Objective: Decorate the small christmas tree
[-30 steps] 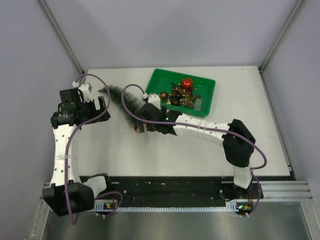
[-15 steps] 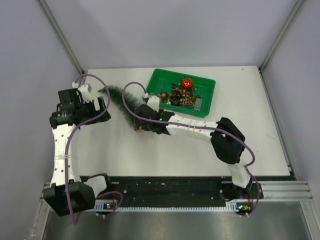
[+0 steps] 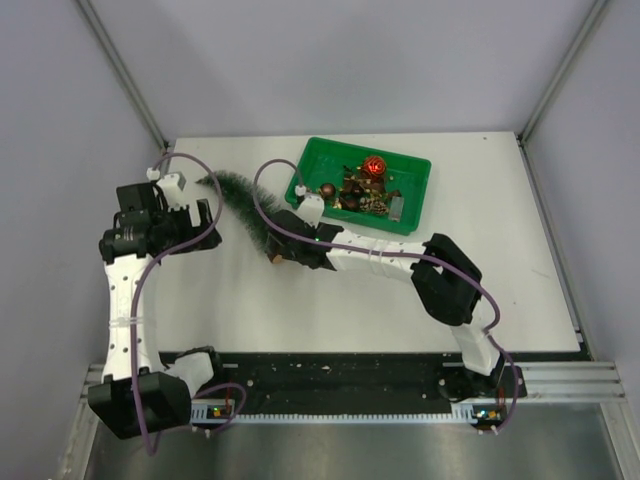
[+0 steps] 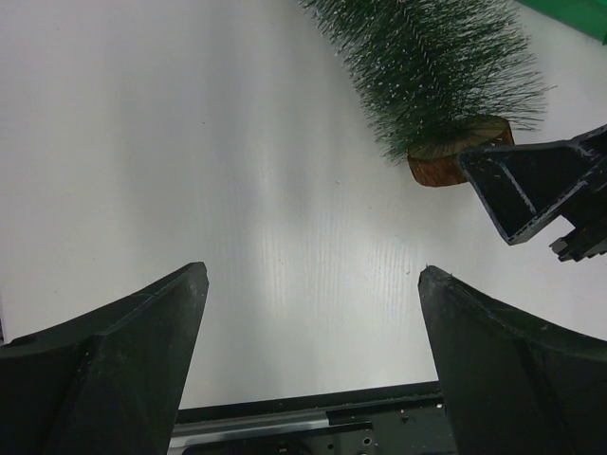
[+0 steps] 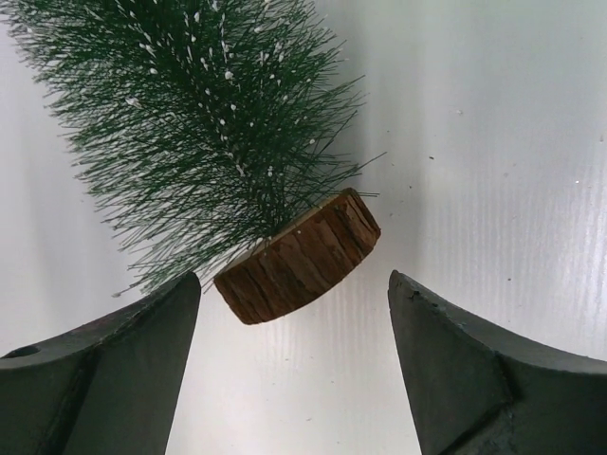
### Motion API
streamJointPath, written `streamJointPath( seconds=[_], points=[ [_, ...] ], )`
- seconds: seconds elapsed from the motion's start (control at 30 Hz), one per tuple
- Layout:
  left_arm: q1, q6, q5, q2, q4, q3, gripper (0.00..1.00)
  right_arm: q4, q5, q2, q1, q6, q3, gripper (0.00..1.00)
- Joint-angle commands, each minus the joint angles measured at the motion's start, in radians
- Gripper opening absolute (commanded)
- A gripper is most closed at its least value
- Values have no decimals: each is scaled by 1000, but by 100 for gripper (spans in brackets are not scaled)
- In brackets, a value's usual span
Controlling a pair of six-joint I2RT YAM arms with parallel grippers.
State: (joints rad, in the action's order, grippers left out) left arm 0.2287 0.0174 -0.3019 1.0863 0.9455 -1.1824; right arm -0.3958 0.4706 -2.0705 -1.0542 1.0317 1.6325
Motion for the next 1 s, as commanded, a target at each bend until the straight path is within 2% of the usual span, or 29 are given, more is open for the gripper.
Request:
streamJointPath(
  seconds=[0.0,0.23,0.43,0.57,0.73,0.97],
  points=[
    [8,29,-17,-31,-10,26,99,45,14,-19,10,56,39,78],
    [8,53,-14,-35,-4,46,99,40,26,-23,22,83,-6,60],
    [8,59,-17,-28,-1,46,99,43,60,45,22,108,-124,53],
    [6,59,-28,-16,1,47,99,67,82,157,20,117,-272,50],
    [8,58,-49,-3,1,52,99,81,97,346,19,154,-532,37],
    [8,61,-62,1,-2,59,99,74,30,608,-6,289,-868,37]
  ],
)
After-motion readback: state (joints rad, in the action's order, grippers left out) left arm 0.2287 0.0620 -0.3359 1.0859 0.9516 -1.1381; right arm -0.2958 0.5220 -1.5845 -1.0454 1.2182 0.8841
